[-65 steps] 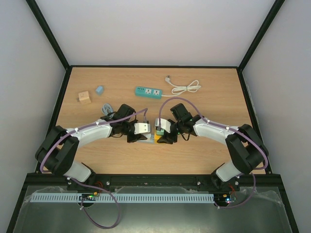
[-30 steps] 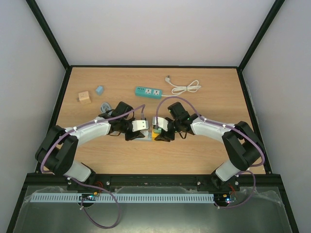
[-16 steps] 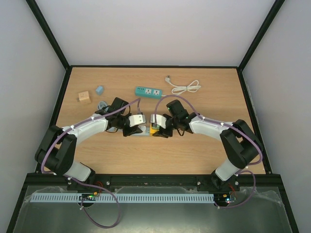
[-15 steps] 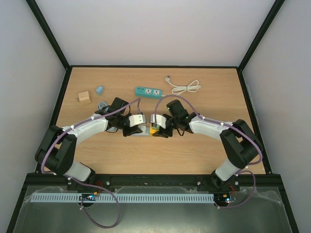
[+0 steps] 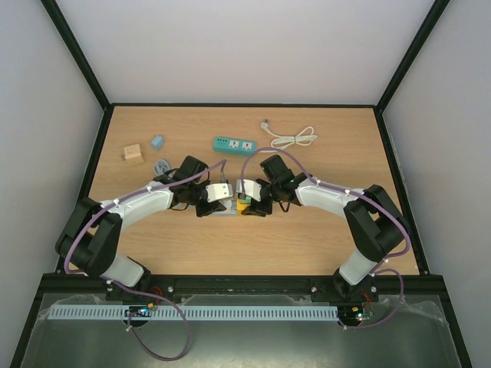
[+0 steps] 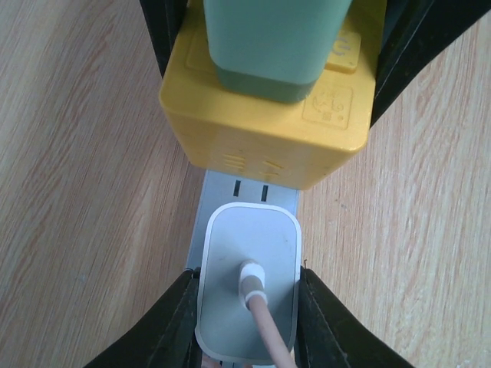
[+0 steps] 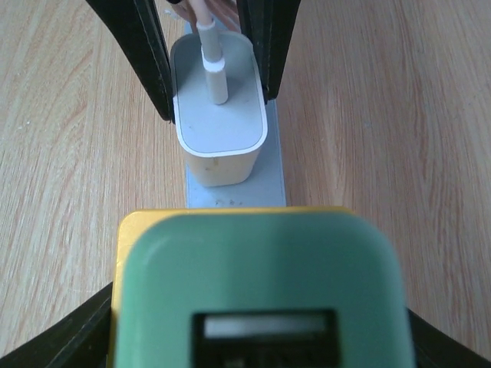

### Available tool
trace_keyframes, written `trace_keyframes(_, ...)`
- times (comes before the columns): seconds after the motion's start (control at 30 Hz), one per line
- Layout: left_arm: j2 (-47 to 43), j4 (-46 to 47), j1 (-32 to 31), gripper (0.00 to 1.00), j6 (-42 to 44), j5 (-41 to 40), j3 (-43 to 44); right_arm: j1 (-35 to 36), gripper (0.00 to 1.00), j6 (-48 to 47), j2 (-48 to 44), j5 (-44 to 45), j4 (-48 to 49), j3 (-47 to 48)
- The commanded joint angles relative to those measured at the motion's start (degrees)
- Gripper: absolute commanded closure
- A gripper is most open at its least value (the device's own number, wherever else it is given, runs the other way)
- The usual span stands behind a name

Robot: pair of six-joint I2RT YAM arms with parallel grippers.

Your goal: Pull the plug off the socket

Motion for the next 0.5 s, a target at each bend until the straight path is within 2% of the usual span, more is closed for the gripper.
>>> trace_keyframes(0.0, -1.4, 4.6, -0.9, 0.85, -5.0, 12.5, 3.5, -0.5, 0.90, -0.5, 3.9, 11.8, -8.5, -0.4)
trace_keyframes(0.17, -1.2, 3.9, 1.2, 0.85, -5.7, 15.6, 4.6, -0.5, 0.90, -0.4, 4.2, 11.8, -9.1, 0.0)
trace_keyframes(0.27, -1.6, 1.9, 1.7, 0.85, -3.8, 14.4, 5.0, -0.5, 0.90, -0.4, 4.1, 11.7, -9.2, -0.1)
trace_keyframes(0.47, -3.6, -4.0, 7.9, 0.85, -0.3, 15.4, 7.3, -0.8, 0.90, -0.1, 3.8, 11.5, -9.1, -0.1)
